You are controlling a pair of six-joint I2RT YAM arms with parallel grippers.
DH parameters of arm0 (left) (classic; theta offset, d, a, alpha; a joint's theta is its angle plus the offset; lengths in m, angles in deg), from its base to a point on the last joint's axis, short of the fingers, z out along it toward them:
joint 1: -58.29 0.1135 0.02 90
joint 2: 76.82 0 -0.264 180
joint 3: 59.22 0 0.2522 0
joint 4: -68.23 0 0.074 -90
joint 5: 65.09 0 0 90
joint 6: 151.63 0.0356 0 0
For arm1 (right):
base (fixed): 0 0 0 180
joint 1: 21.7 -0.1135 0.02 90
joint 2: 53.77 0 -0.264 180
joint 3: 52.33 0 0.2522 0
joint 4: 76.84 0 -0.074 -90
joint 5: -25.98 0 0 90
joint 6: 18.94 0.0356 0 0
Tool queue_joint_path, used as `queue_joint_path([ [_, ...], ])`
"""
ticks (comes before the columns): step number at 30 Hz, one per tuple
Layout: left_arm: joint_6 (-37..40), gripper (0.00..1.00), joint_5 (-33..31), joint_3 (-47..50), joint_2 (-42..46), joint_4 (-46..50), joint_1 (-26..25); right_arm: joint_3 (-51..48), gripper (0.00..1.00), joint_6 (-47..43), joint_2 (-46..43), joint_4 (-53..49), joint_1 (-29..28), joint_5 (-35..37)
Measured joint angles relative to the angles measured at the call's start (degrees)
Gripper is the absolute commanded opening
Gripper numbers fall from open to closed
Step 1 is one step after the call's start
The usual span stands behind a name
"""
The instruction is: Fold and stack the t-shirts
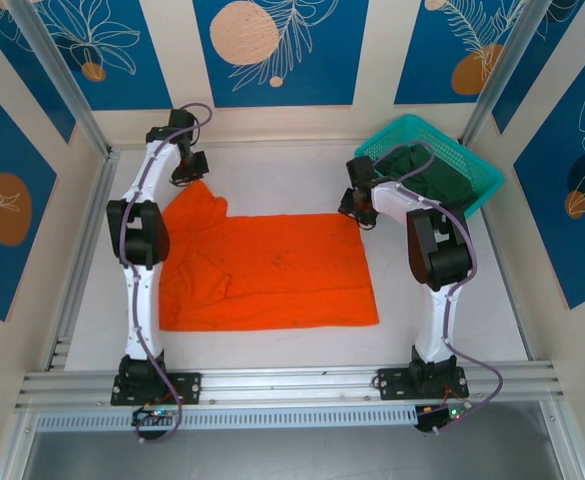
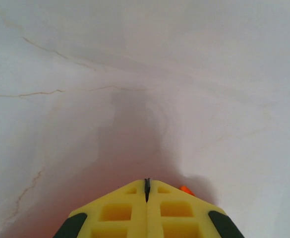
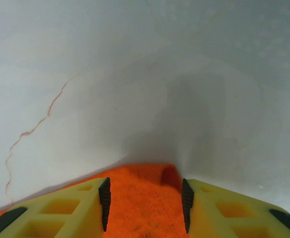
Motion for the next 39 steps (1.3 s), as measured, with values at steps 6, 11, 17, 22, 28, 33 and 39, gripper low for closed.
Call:
queue_joint_path([
  [6, 0.87, 0.00, 0.15, 1.57, 0.76, -0.37, 0.00, 1.05, 0.36, 1.33, 1.90, 0.26, -0.02, 1.68],
  [11, 1.25, 0.00, 0.15, 3.69, 0.76, -0.35, -0.13, 2.03, 0.34, 1.31, 2.73, 0.68, -0.02, 2.38],
  [17, 1.29, 0.00, 0.13, 5.55, 1.44, -0.59, -0.37, 2.34, 0.23, 1.07, 3.34, 0.74, -0.02, 2.71],
  [22, 1.27, 0.00, 0.11, 6.73, 2.60, -0.83, -0.37, 2.67, 0.10, 0.90, 3.67, 1.07, 0.00, 2.71],
  [28, 2.29, 0.00, -0.17, 7.89, 4.20, -1.81, -0.37, 2.67, 0.00, -0.33, 3.67, 1.51, 0.04, 2.32],
  [33, 3.65, 0.00, -0.28, 13.27, 7.26, -4.37, -0.39, 1.38, 0.00, -2.03, 3.04, 3.58, 0.04, 1.27],
  [39, 5.18, 0.00, 0.20, 25.79, 16.31, -8.81, -0.50, -6.08, 0.00, -5.79, -4.00, 6.75, 0.04, -0.94],
])
